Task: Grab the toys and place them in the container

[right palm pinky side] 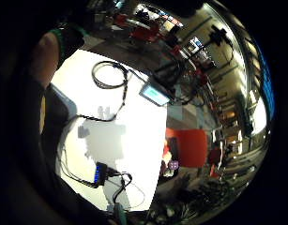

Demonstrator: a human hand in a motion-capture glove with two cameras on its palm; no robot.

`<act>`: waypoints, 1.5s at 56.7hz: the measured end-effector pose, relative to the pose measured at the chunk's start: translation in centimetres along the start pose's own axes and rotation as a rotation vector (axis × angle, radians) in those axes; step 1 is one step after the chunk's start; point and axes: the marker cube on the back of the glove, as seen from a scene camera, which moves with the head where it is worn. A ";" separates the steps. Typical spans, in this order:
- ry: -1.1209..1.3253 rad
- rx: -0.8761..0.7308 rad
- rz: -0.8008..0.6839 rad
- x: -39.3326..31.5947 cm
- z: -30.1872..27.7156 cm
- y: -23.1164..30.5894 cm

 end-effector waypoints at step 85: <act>-0.082 -0.366 0.336 20.7 -0.3 27.5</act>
